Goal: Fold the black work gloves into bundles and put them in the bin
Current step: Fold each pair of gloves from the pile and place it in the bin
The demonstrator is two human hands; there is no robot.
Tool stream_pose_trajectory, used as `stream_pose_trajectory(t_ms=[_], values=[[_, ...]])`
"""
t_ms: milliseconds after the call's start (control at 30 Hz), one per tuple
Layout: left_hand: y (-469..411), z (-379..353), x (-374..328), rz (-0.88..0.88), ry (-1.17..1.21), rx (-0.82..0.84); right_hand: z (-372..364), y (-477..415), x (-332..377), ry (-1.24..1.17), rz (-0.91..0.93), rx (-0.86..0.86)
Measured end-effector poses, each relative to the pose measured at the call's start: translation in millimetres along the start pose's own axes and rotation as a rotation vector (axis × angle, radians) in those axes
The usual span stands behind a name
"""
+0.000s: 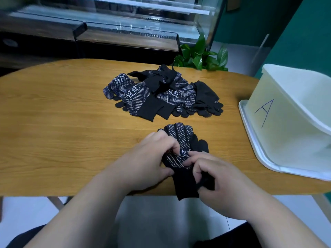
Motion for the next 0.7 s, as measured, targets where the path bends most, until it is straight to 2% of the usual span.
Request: stream_pose_trajectory(t_ms=[200,367,600,700], values=[[0.4,-4.2,2.6,-0.052,0.006,0.014,-12.2,9.2,8.8,0.152,0.088,0.042],[0.1,-5.5,5.3,-0.026,0.015,0.051,-7.1,10.4,0.6,0.121,0.029,0.03],[-0.6,-4.8,7.2,0.003,0.028,0.068,-9.3,10.9,-1.3,0.264,0.051,0.096],[-1.6,-5.2,8.1,0.015,0.027,0.076,-13.6,9.2,-1.8,0.375,0.063,0.066]])
Point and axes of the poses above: each hand's wrist, its own y-axis away from the middle knuckle, its own z-axis out of the back of the hand, x = y × z, the point moved 5 cm from there along -y, towards the middle knuckle, and after that the axes turned 6 degrees about y, right-handed, at the moved point
